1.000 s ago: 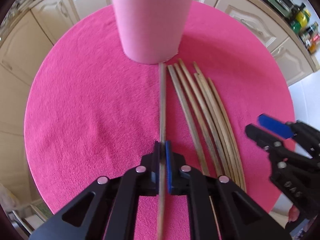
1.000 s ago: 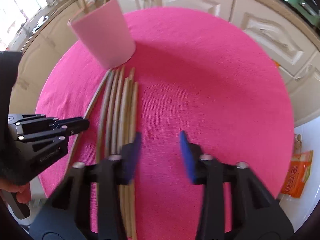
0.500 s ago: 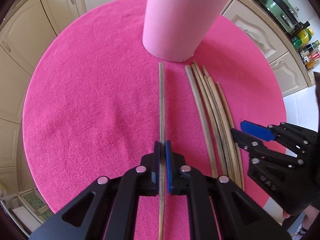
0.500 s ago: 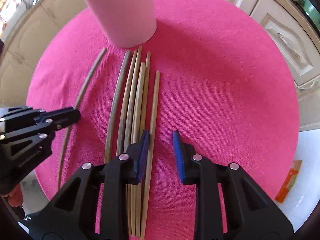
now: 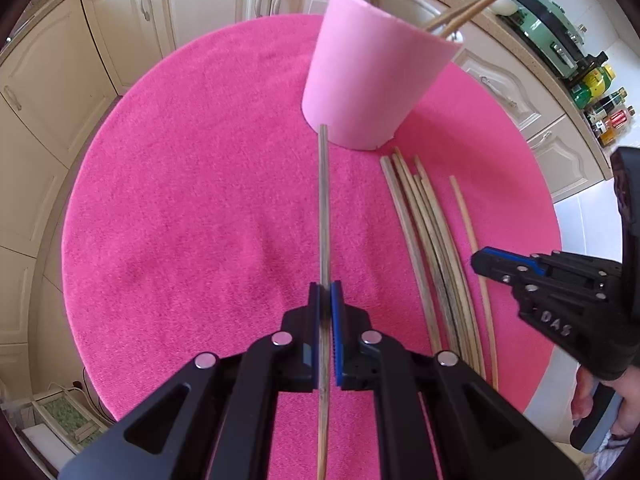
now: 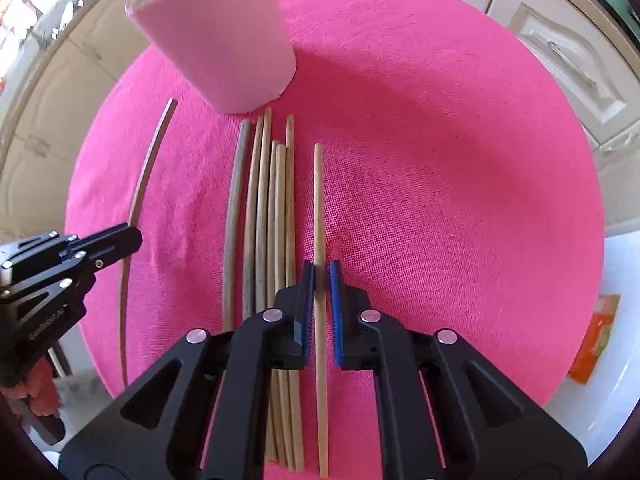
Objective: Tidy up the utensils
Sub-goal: 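Grasp a chopstick with the left tool while the right tool grasps another, then lift both held chopsticks up and over the pink cup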
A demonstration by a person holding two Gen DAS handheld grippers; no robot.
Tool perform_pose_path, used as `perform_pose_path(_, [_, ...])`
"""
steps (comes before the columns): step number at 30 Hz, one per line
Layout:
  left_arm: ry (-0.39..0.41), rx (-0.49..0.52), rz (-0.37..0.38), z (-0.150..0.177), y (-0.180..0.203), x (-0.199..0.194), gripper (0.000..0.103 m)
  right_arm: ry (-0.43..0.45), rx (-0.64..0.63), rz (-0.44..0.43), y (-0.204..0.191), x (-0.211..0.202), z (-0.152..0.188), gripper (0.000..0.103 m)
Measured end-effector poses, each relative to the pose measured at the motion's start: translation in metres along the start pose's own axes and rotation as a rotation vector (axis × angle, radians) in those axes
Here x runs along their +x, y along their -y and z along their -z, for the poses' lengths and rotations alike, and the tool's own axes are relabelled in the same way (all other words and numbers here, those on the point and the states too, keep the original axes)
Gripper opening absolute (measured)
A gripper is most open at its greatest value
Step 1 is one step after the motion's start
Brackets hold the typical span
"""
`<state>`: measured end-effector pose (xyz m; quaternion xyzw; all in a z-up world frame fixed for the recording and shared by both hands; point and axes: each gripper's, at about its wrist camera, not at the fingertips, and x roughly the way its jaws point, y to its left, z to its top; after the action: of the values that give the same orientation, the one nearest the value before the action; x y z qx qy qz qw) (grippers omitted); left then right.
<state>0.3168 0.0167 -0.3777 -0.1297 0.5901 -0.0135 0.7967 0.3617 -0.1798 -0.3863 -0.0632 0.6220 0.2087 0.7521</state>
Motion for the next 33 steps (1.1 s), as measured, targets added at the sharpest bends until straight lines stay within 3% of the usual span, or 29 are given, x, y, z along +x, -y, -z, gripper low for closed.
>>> perform_pose_path(6, [0.11,-0.002,0.064,0.002,-0.013,-0.031,0.006,0.089,0.072,-0.08,0.009,-0.025,0.001,0.003])
perform_pose_path(11, [0.197,0.003,0.092,0.001,-0.016,-0.053,0.006,0.086,0.037,-0.014,-0.003,-0.023,0.001,0.003])
perform_pose_path(16, [0.18,0.013,0.084,-0.004,-0.007,-0.047,0.006,-0.007,0.0,0.057,-0.009,0.002,0.0,0.003])
perform_pose_path(22, [0.156,0.006,0.071,-0.003,-0.001,-0.034,0.006,-0.036,-0.015,0.076,-0.013,0.013,-0.002,0.004])
perform_pose_path(25, [0.149,-0.001,0.068,-0.002,-0.002,-0.031,0.006,-0.077,-0.032,0.09,-0.016,0.02,-0.007,0.01])
perform_pose_path(33, [0.183,-0.003,0.071,-0.002,-0.007,-0.037,0.006,-0.032,-0.041,0.077,-0.018,0.007,-0.009,0.005])
